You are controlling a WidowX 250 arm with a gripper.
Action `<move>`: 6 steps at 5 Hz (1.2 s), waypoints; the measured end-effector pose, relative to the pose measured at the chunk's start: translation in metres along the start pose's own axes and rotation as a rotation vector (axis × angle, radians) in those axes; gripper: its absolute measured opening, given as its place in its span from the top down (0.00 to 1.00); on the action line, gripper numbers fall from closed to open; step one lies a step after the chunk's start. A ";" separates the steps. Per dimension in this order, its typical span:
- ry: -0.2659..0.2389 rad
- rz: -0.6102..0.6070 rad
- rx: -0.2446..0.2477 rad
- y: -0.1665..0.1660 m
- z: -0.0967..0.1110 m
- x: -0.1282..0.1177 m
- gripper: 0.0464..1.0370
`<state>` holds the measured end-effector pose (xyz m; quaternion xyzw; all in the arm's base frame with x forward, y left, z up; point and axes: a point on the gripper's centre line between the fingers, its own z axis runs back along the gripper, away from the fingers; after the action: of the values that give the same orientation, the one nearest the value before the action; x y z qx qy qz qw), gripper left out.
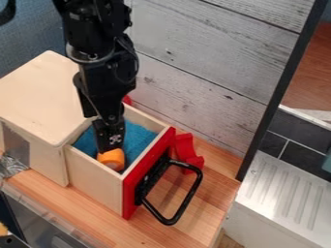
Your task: Close the drawer
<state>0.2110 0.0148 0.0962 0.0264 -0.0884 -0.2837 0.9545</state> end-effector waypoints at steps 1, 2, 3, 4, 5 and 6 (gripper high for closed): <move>0.017 -0.003 -0.011 -0.002 -0.004 -0.002 0.04; 0.072 -0.147 -0.039 -0.018 -0.024 0.016 0.04; 0.102 -0.266 -0.032 -0.027 -0.033 0.035 0.04; 0.089 -0.365 -0.037 -0.037 -0.041 0.053 0.04; 0.060 -0.473 -0.048 -0.053 -0.055 0.068 0.04; 0.035 -0.545 -0.076 -0.066 -0.072 0.078 0.04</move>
<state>0.2532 -0.0826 0.0311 0.0182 -0.0508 -0.5328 0.8445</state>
